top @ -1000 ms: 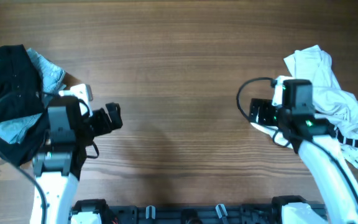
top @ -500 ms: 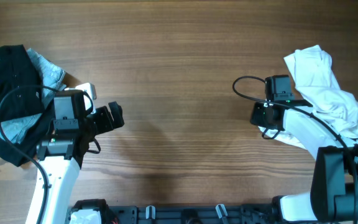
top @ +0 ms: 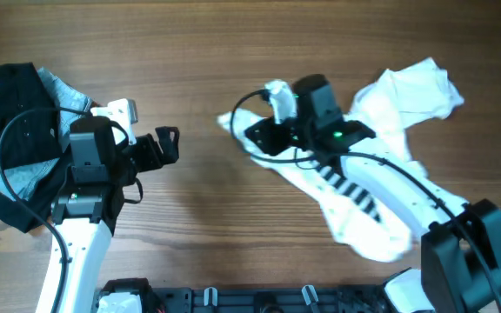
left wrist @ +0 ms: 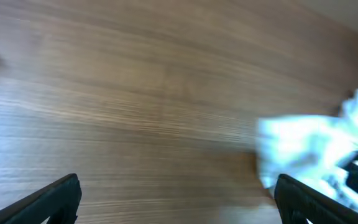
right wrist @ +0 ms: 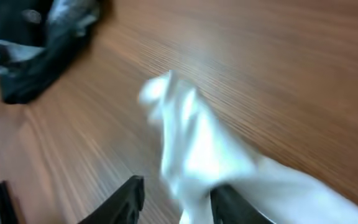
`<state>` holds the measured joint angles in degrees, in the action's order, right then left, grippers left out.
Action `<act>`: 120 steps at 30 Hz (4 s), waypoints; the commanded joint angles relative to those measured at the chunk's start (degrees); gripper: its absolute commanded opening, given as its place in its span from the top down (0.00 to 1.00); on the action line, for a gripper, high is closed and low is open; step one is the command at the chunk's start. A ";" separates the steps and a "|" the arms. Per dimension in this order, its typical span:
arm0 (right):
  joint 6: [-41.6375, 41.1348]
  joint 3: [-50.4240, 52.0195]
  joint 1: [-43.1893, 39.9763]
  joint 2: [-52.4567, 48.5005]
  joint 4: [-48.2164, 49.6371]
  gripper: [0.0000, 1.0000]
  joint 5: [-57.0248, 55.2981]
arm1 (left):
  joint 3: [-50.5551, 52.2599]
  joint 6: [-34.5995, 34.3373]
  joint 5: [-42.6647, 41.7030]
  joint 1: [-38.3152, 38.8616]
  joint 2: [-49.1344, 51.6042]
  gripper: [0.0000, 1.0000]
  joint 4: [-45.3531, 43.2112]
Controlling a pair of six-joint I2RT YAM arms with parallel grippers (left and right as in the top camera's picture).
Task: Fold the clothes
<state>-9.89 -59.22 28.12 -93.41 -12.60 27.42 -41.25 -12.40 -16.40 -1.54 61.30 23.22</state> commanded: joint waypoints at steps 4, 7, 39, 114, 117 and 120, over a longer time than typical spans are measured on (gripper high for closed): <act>-2.75 -0.96 -5.88 3.50 -8.31 0.00 -10.99 | -1.14 -0.35 -11.52 0.33 0.22 0.00 -1.07; -2.73 -0.96 -11.19 6.40 -13.97 0.00 -11.52 | -1.14 -1.70 -12.39 1.14 1.01 0.00 -2.58; -8.72 -0.28 -25.53 13.46 -35.54 0.00 -36.72 | -2.97 -14.25 -3.02 9.66 34.01 0.96 -31.34; -14.56 -0.28 -24.96 -9.86 -14.19 0.37 -6.21 | -14.86 -7.58 25.64 19.28 12.92 0.87 25.73; -14.53 -0.28 -24.96 -10.43 -15.15 0.27 -6.45 | -14.86 -7.58 25.46 19.28 12.92 0.78 25.77; -14.73 0.48 -24.74 -11.19 -15.04 0.27 -6.60 | -14.84 -7.58 23.43 19.28 13.29 0.60 25.88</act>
<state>-23.81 -59.44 2.85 -102.35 -27.66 20.91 -55.35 -19.84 9.06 17.98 74.35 49.08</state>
